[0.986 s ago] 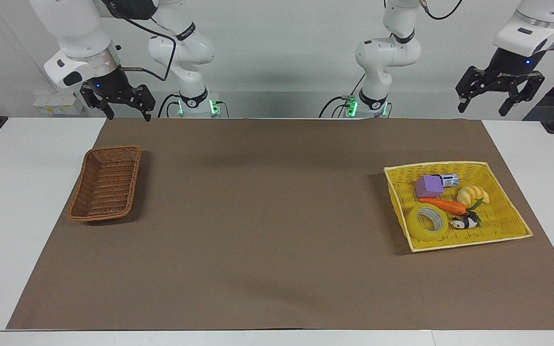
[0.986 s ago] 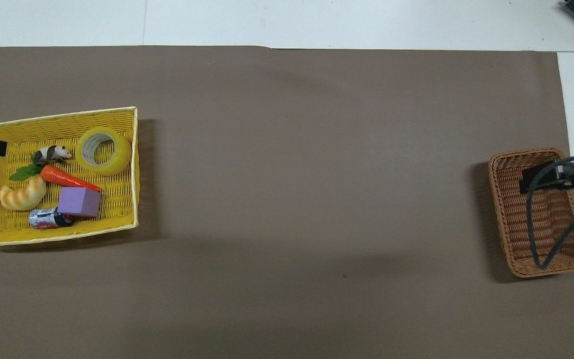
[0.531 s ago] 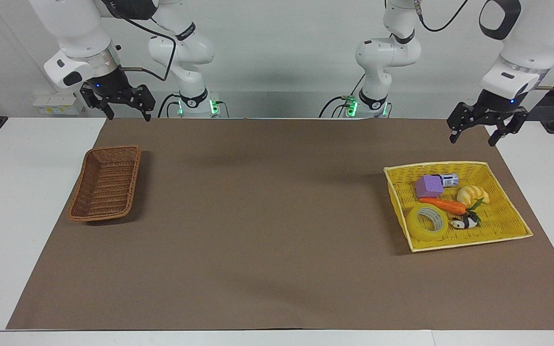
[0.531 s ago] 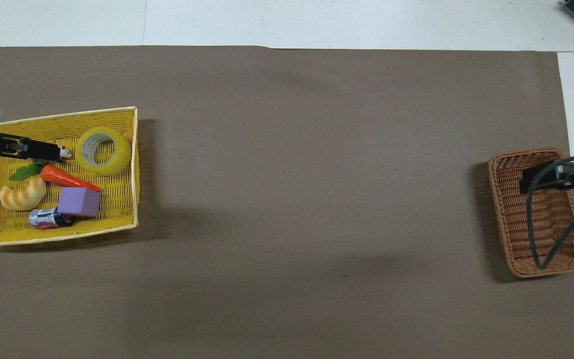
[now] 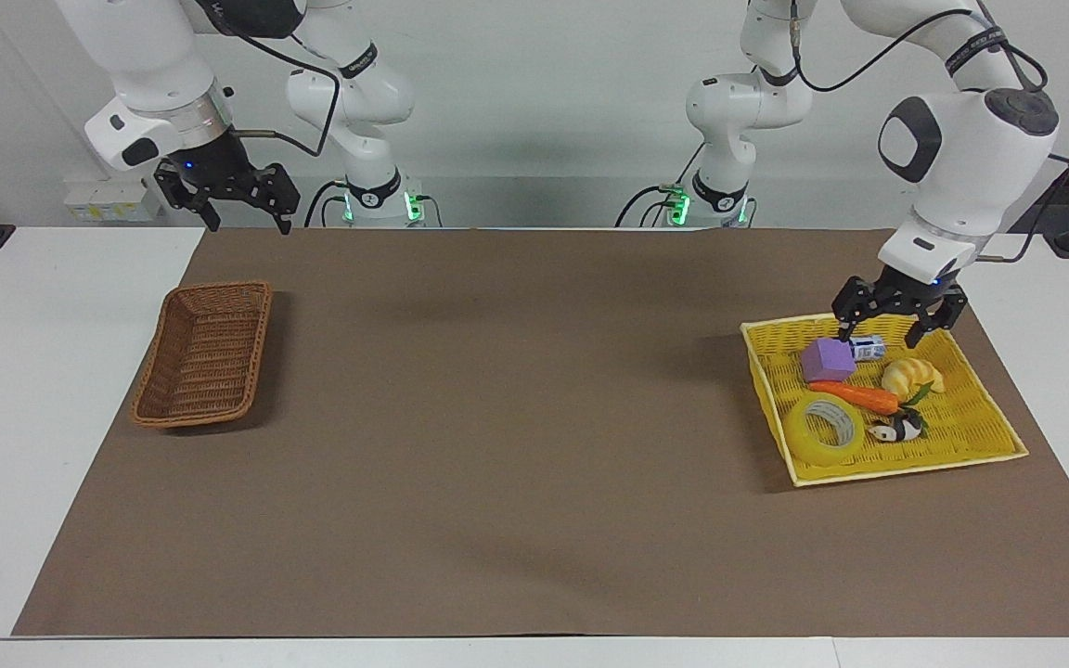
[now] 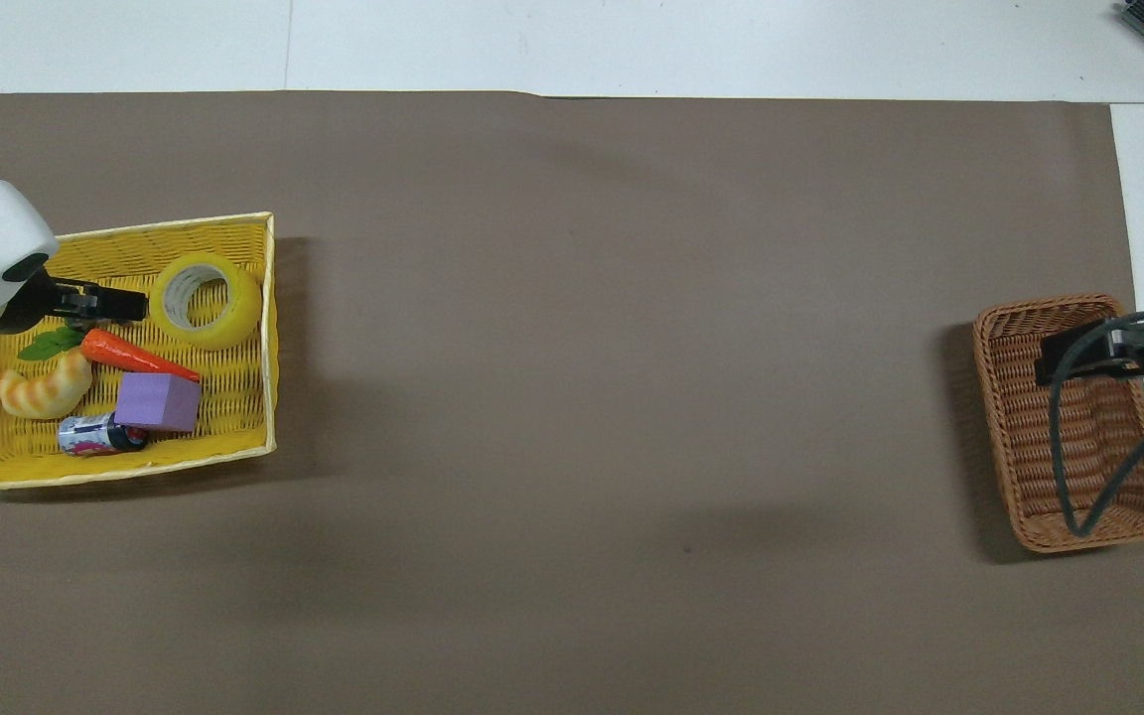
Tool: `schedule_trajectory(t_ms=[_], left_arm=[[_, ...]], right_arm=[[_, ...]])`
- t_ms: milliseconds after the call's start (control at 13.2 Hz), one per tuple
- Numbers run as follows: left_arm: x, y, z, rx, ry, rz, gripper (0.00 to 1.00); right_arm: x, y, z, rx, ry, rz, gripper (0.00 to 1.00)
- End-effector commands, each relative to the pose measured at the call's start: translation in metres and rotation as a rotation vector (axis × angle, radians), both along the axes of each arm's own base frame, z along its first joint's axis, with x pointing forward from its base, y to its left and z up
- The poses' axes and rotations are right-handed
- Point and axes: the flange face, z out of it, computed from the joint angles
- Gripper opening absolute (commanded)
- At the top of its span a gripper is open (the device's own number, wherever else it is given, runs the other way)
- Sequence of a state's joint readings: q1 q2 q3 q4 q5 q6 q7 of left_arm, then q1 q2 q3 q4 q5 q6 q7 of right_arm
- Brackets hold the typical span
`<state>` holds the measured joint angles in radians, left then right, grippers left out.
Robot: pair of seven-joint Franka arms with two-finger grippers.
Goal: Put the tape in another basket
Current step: 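Reach the left gripper into the yellow basket and grasp the yellow tape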
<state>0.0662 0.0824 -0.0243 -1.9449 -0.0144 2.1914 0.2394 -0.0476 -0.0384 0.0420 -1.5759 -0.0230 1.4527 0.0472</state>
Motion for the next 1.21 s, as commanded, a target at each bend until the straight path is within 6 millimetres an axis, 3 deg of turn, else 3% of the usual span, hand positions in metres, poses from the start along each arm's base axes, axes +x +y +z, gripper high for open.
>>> schedule_trajectory(t_ms=[0, 303, 531, 986, 1062, 1137], left_arm=[[0.011, 0.013, -0.034, -0.009, -0.008, -0.015, 1.00], [0.026, 0.015, -0.071, -0.063, -0.025, 0.025, 1.00], [0.030, 0.016, -0.083, -0.088, -0.029, 0.036, 1.00], [0.032, 0.015, -0.110, -0.090, -0.001, 0.023, 1.00], [0.030, 0.015, -0.113, -0.091, 0.006, 0.024, 0.88], [0.029, 0.014, -0.114, -0.092, 0.012, 0.024, 0.68]], right_arm=[[-0.003, -0.004, 0.004, 0.005, -0.003, 0.022, 1.00], [-0.003, -0.002, 0.005, 0.005, -0.004, 0.027, 1.00], [-0.002, 0.009, 0.004, 0.004, -0.006, 0.040, 1.00], [-0.001, 0.002, -0.002, 0.079, -0.062, -0.059, 1.00], [-0.006, -0.002, -0.006, 0.091, -0.064, -0.068, 1.00], [-0.008, -0.006, -0.011, 0.123, -0.074, -0.082, 1.00]])
